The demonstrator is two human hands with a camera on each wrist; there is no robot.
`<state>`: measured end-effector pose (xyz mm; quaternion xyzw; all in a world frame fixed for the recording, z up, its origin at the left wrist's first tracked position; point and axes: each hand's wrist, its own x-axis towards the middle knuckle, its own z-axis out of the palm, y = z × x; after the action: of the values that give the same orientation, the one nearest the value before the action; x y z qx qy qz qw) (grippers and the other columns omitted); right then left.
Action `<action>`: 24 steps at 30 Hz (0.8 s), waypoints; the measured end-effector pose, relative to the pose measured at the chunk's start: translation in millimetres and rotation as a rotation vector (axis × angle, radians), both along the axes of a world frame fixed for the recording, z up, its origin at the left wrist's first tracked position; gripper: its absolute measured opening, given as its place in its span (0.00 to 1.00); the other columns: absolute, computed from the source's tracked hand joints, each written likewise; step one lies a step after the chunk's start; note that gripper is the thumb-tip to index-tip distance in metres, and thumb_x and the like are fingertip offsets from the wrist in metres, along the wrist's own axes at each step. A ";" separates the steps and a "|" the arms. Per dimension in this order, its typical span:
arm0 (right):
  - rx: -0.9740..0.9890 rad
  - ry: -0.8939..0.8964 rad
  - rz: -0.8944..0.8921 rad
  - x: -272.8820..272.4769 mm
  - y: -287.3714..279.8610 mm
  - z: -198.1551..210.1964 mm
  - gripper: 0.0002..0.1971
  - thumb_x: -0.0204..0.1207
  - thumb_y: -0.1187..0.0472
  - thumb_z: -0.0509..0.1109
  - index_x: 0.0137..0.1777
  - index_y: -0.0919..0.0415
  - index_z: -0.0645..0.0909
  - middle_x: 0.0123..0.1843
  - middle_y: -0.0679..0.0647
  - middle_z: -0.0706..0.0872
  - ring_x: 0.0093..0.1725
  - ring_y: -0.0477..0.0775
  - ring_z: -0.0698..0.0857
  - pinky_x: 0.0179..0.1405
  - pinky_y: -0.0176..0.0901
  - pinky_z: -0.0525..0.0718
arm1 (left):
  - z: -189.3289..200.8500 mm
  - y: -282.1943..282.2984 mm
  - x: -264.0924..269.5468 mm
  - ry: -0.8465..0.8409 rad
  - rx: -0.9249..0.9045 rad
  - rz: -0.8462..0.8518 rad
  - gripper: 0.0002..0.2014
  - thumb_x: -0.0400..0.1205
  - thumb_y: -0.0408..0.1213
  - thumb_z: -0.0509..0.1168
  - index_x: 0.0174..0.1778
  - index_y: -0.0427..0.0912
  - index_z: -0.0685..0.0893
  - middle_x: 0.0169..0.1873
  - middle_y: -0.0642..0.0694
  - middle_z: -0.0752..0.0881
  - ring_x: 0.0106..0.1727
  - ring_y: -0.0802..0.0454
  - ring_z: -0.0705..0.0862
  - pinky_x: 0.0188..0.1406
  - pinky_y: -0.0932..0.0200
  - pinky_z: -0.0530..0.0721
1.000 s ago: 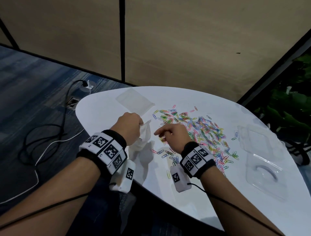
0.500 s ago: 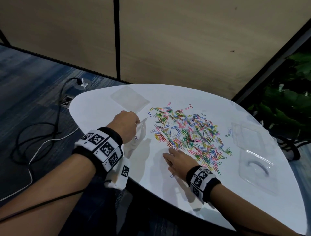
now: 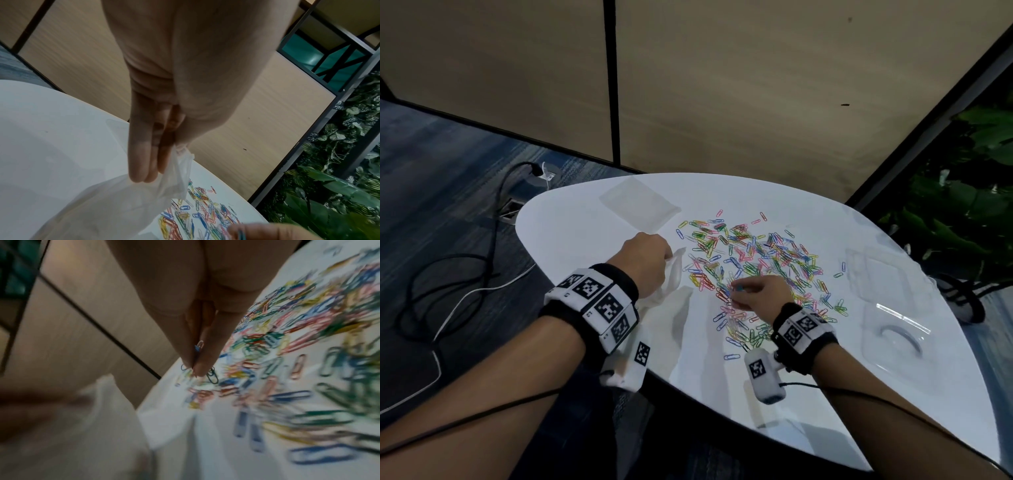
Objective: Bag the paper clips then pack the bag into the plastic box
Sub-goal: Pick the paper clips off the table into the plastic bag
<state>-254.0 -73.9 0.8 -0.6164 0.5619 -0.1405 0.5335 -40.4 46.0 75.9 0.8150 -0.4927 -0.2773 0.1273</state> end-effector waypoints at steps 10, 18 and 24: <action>0.189 -0.429 0.021 68.8 50.2 50.2 0.08 0.70 0.82 0.73 0.43 0.71 0.87 0.38 0.63 0.89 0.34 0.56 0.89 0.43 0.42 0.92 | 5.7 8.0 -12.9 -0.026 -0.023 -0.065 0.16 0.84 0.28 0.60 0.57 0.45 0.90 0.54 0.37 0.90 0.54 0.37 0.90 0.59 0.48 0.88; -0.103 0.051 0.157 88.8 64.7 32.3 0.08 0.69 0.66 0.72 0.43 0.56 0.93 0.38 0.59 0.92 0.41 0.62 0.92 0.48 0.55 0.91 | 9.0 12.7 -16.1 -0.072 -0.011 -0.137 0.11 0.81 0.34 0.69 0.58 0.42 0.91 0.53 0.38 0.90 0.56 0.39 0.88 0.55 0.52 0.87; -0.419 0.418 0.391 94.6 69.2 49.4 0.20 0.71 0.66 0.74 0.64 0.60 0.86 0.52 0.55 0.91 0.54 0.53 0.88 0.60 0.46 0.86 | 8.0 12.9 -15.2 -0.021 -0.020 -0.090 0.18 0.83 0.35 0.67 0.69 0.39 0.86 0.61 0.36 0.88 0.62 0.38 0.87 0.63 0.49 0.85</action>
<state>-159.4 -4.7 50.2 -0.8238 0.4892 -0.0188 0.2857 -55.6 59.0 83.9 0.7934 -0.5331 -0.2692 0.1179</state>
